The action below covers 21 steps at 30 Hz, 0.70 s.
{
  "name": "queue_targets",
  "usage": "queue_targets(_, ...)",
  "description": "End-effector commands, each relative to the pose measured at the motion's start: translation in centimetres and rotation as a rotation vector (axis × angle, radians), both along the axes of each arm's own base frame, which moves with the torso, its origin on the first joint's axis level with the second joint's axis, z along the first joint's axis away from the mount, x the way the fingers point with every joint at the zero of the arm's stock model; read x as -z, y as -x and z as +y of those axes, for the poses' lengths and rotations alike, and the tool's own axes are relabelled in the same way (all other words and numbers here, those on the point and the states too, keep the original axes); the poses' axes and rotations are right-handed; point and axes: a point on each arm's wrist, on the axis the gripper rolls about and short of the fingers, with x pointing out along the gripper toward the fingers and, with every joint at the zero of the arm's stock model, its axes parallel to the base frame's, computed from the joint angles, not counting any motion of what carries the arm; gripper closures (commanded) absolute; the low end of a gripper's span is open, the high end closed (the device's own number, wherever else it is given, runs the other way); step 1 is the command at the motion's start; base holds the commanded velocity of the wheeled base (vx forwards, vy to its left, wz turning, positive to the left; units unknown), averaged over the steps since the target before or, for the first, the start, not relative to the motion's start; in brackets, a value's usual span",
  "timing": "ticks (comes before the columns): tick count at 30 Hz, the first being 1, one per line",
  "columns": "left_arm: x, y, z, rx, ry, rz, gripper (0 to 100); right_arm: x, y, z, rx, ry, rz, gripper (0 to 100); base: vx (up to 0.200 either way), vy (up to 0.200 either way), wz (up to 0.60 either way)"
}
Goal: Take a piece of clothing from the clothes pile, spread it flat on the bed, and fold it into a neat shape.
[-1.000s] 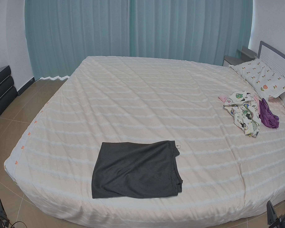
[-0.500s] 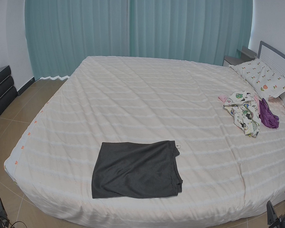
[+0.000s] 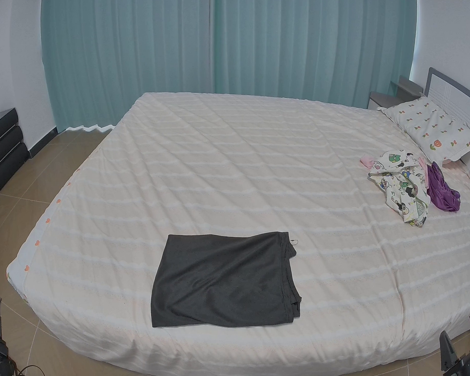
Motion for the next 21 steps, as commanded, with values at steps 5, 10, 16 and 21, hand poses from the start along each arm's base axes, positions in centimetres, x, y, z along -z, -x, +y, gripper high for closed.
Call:
queue_targets(5, 1.14, -0.20, -0.75, 0.297, -0.803, 0.206, 0, 0.35, 0.02, 0.00, 0.000, 0.000, -0.002, 0, 0.000, 0.000, 0.00)
queue_targets(10, 1.13, -0.21, -0.75, 0.298, -0.798, 0.207, 0, 0.35, 0.02, 0.00, -0.001, 0.000, -0.002, 0, 0.000, 0.000, 0.00)
queue_targets(16, 1.13, -0.21, -0.75, 0.299, -0.799, 0.206, 0, 0.35, 0.02, 0.00, 0.000, 0.000, -0.002, 0, 0.000, 0.000, 0.00)
queue_targets(21, 1.13, -0.21, -0.75, 0.298, -0.798, 0.207, 0, 0.35, 0.02, 0.00, 0.000, 0.001, -0.002, 0, 0.000, 0.000, 0.00)
